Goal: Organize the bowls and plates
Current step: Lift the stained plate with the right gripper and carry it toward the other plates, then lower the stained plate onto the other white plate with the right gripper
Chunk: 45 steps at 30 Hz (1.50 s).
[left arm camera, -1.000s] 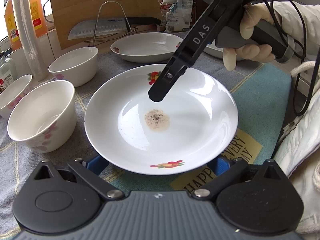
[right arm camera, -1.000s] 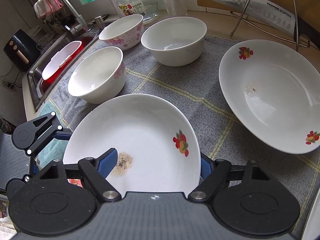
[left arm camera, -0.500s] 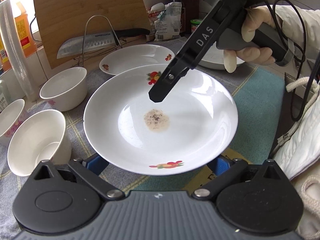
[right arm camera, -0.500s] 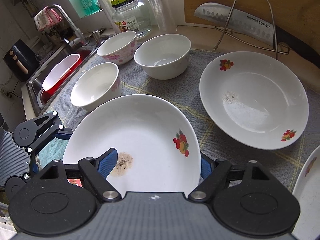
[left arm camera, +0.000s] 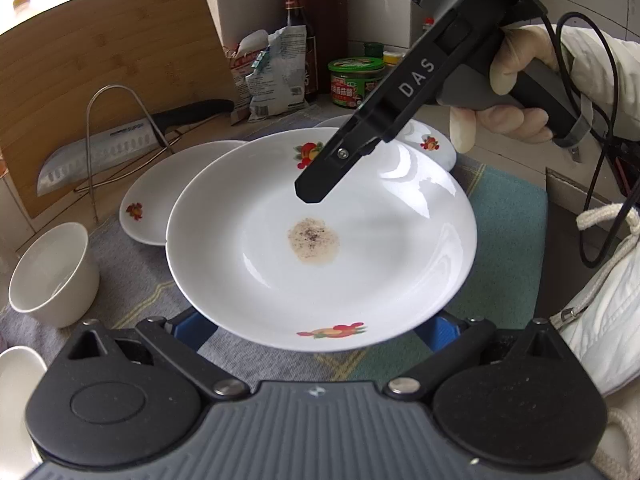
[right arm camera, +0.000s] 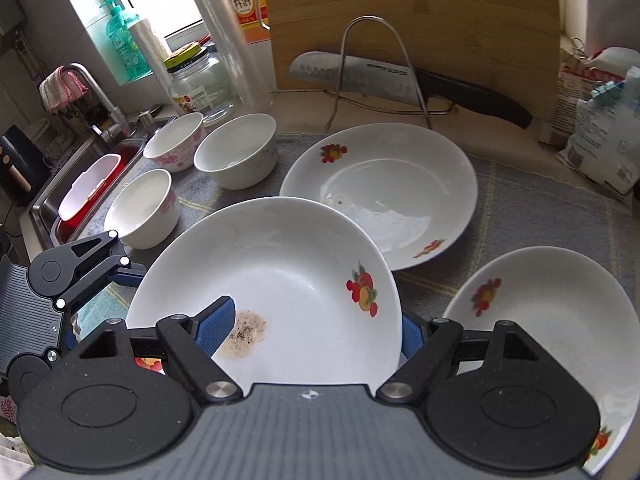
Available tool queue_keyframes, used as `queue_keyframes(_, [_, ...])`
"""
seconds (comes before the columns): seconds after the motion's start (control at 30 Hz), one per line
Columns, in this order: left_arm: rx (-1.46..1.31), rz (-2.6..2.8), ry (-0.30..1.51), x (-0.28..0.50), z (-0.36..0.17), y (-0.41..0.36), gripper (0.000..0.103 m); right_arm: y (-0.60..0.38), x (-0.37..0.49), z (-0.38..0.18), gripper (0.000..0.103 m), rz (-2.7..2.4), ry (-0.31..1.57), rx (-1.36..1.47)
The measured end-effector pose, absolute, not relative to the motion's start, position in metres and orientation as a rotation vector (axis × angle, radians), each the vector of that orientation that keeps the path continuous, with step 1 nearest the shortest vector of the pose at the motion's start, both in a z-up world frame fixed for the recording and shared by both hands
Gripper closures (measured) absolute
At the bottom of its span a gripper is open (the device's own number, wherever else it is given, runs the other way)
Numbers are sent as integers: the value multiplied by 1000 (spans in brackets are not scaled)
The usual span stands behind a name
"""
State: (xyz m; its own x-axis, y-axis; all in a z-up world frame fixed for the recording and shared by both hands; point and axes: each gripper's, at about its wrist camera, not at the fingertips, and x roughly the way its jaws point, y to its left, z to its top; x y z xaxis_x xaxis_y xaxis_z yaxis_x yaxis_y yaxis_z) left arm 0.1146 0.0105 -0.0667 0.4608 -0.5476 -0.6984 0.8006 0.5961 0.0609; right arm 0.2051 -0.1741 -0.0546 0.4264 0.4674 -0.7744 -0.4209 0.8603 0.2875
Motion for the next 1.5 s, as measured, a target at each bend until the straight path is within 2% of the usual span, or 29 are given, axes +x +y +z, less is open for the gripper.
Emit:
queue_keyframes(0.73, [427,-1017,691,156,-81,-112,2,-310,205,-65,17,350,974,119])
queue_keyframes(1.5, [472,-1009,773,175,-92,-140,2,-334,221,-93,17,344,1012,168])
